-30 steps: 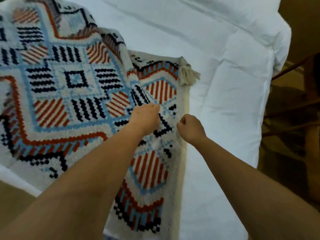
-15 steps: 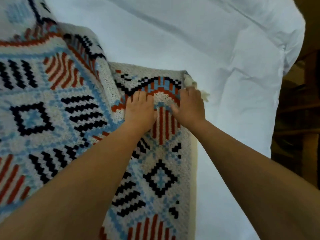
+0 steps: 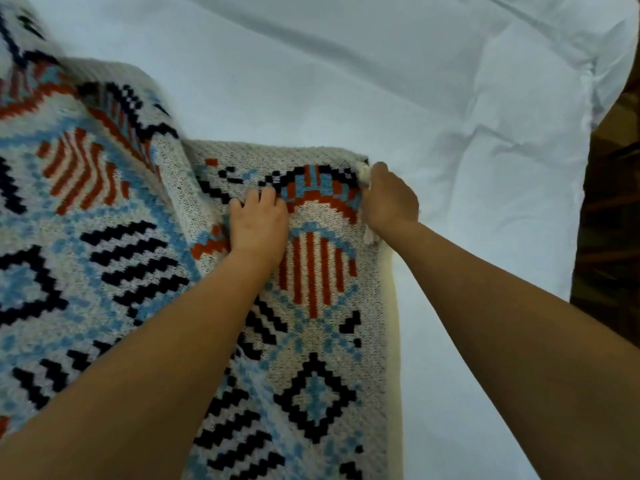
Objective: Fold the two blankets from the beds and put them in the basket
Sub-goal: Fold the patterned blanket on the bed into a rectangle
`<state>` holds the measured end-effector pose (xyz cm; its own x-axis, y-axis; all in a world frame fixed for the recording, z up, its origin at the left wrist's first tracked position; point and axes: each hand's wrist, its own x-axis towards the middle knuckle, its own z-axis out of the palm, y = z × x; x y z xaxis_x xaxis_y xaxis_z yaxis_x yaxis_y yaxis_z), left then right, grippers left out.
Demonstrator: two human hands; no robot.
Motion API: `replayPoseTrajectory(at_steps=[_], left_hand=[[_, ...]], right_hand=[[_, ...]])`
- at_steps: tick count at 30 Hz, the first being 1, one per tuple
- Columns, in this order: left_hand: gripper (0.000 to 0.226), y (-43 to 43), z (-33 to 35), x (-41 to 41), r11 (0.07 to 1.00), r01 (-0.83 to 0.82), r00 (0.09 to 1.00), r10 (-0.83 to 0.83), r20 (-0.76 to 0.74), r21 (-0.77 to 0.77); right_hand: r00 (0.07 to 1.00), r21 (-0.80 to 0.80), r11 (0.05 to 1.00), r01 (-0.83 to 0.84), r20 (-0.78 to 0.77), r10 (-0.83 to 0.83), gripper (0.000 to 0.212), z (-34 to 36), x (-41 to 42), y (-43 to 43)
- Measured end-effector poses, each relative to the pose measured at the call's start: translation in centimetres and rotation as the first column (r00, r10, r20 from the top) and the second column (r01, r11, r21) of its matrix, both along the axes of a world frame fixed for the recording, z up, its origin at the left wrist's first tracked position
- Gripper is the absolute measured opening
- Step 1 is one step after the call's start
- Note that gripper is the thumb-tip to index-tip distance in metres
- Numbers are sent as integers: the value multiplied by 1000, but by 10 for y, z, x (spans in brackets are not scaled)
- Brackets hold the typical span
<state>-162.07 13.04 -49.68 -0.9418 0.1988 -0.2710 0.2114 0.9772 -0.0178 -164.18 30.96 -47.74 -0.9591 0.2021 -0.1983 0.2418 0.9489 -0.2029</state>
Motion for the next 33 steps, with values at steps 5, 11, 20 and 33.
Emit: replayPoseTrajectory(at_steps=[5,11,20,33], left_hand=[[35,42,13,3,995,65,994,-57,-96,82],[59,127,-5,23,920,178,976,-211,58,350],[70,127,-45,27,954,239,964,-255,72,183],[68,130,-22,127,934,121,983,-160,88,337]], right_hand=[[979,33,985,167,-120,-162,2,4,6,59],[868,95,862,497,-69,-493,21,-10,40,166],[888,-94,888,450,-59,-456,30,-43,40,170],[901,-227,910,348,-188,-392,71,-31,161,81]])
